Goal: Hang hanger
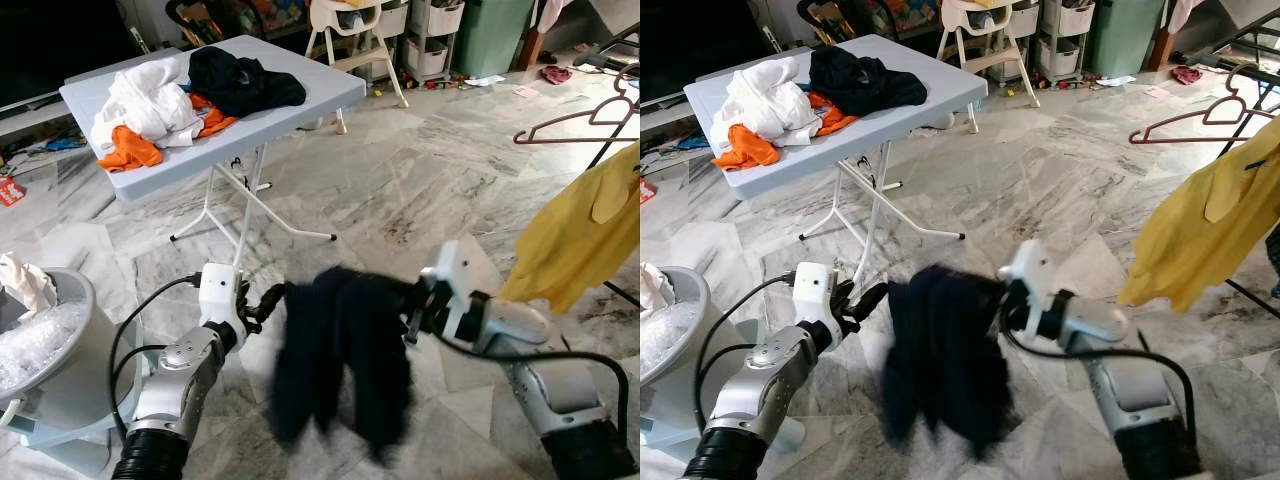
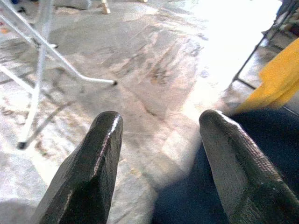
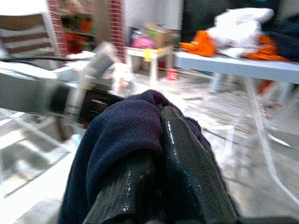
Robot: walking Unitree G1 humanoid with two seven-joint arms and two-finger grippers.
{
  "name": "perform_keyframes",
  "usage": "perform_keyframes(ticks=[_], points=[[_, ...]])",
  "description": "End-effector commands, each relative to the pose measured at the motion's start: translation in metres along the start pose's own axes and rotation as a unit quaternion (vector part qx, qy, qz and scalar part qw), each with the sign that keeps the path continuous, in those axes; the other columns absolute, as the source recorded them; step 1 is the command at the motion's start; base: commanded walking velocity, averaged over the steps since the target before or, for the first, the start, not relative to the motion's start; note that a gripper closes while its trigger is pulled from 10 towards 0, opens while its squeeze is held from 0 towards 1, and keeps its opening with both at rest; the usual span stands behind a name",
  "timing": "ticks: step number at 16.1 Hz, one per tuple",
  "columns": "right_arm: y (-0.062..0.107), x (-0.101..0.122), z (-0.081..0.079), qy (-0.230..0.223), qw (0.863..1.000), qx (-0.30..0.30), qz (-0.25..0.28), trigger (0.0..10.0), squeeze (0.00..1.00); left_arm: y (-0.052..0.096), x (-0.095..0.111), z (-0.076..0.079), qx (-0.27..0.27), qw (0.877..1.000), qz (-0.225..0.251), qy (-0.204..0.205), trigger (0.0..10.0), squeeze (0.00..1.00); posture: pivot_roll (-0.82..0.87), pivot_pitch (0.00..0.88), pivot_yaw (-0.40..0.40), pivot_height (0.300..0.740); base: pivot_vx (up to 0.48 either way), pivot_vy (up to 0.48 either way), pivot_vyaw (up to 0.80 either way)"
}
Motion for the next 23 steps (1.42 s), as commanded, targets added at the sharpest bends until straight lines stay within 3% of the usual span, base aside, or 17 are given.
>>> perform_keyframes(ticks=[1, 5, 6, 8, 11, 12, 13, 15, 16, 17, 18, 19, 21, 22, 23], points=[[-0.006, 0.012, -0.009, 0.011, 0.999, 0.034, 0.015, 0.0, 0.0, -0.001, 0.005, 0.005, -0.019, 1.0, 0.012, 0.0, 10.0, 0.0, -0.12, 0.0, 0.125, 0.74, 0.0, 0.0, 0.0], [-0.01, 0.016, -0.015, 0.009, 0.998, 0.054, 0.013, 0.0, 0.0, -0.002, 0.019, 0.047, -0.145, 0.987, 0.043, 0.054, 10.0, 0.0, -0.12, 0.0, 0.132, 0.74, 0.0, 0.0, 0.0], [-0.009, 0.019, -0.023, -0.004, 0.997, 0.08, 0.014, 0.0, 0.0, -0.001, 0.021, 0.044, -0.147, 0.987, 0.047, 0.048, 10.0, 0.0, -0.12, 0.001, 0.135, 0.74, 0.0, 0.0, 0.0], [-0.007, 0.029, -0.033, -0.034, 0.992, 0.115, 0.035, 0.0, 0.0, 0.0, 0.022, 0.037, -0.155, 0.984, 0.041, 0.078, 10.0, 0.0, -0.12, 0.002, 0.136, 0.74, 0.0, 0.0, 0.0], [-0.007, 0.04, -0.041, -0.053, 0.986, 0.147, 0.053, 0.0, 0.0, 0.012, 0.025, 0.054, -0.251, 0.96, 0.023, 0.12, 10.0, 0.0, -0.12, 0.003, 0.139, 0.74, 0.0, 0.0, 0.0], [-0.007, 0.041, -0.044, -0.05, 0.985, 0.156, 0.046, 0.0, 0.0, 0.015, 0.024, 0.056, -0.265, 0.957, 0.017, 0.12, 10.0, 0.0, -0.12, 0.003, 0.14, 0.74, 0.0, 0.0, 0.0], [-0.005, 0.031, -0.044, -0.023, 0.988, 0.154, 0.006, 0.0, 0.0, 0.017, 0.025, 0.057, -0.273, 0.955, 0.018, 0.114, 10.0, 0.0, -0.12, 0.004, 0.14, 0.74, 0.0, 0.0, 0.0], [-0.005, 0.002, -0.027, 0.082, 0.987, 0.101, -0.093, 0.0, 0.0, 0.015, 0.021, 0.05, -0.248, 0.963, 0.012, 0.101, 10.0, 0.0, -0.12, 0.004, 0.141, 0.74, 0.0, 0.0, 0.0], [-0.003, -0.005, -0.023, 0.113, 0.982, 0.092, -0.119, 0.0, 0.0, 0.013, 0.019, 0.047, -0.234, 0.968, 0.008, 0.089, 10.0, 0.0, -0.12, 0.004, 0.141, 0.74, 0.0, 0.0, 0.0], [-0.005, -0.013, -0.004, 0.153, 0.978, 0.031, -0.14, 0.0, 0.0, 0.002, 0.015, 0.025, -0.138, 0.989, 0.007, 0.054, 10.0, 0.0, -0.12, 0.004, 0.139, 0.74, 0.0, 0.0, 0.0], [-0.007, -0.017, 0.021, 0.186, 0.969, -0.064, -0.152, 0.0, 0.0, -0.005, 0.014, -0.003, -0.024, 1.0, 0.009, 0.001, 10.0, 0.0, -0.12, 0.002, 0.134, 0.74, 0.0, 0.0, 0.0], [-0.006, -0.018, 0.033, 0.191, 0.962, -0.117, -0.156, 0.0, 0.0, -0.006, 0.017, -0.014, 0.017, 1.0, 0.014, -0.003, 10.0, 0.0, -0.12, 0.002, 0.133, 0.74, 0.0, 0.0, 0.0], [0.002, -0.013, 0.064, 0.218, 0.932, -0.256, -0.137, 0.0, 0.0, -0.004, 0.024, -0.017, 0.032, 0.999, 0.036, -0.009, 10.0, 0.0, -0.12, 0.002, 0.131, 0.74, 0.0, 0.0, 0.0], [0.008, -0.012, 0.075, 0.232, 0.914, -0.302, -0.138, 0.0, 0.0, -0.004, 0.022, -0.014, 0.028, 0.999, 0.034, -0.01, 10.0, 0.0, -0.12, 0.001, 0.131, 0.74, 0.0, 0.0, 0.0], [0.01, -0.011, 0.081, 0.228, 0.906, -0.33, -0.134, 0.0, 0.0, -0.006, 0.02, -0.012, 0.03, 0.999, 0.033, -0.014, 10.0, 0.0, -0.12, 0.001, 0.132, 0.74, 0.0, 0.0, 0.0]])
Point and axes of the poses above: a point about 5 cm out from each wrist's last joint towards the gripper, its own y axis pointing back from the gripper into the wrist, its own x axis along the axis of the wrist's last joint, z = x × y, the point moved 3 cm from there along -y, pointing out of the wrist towards the gripper, and after that the axes turned 5 degrees about -y, right-handed, at the moved point
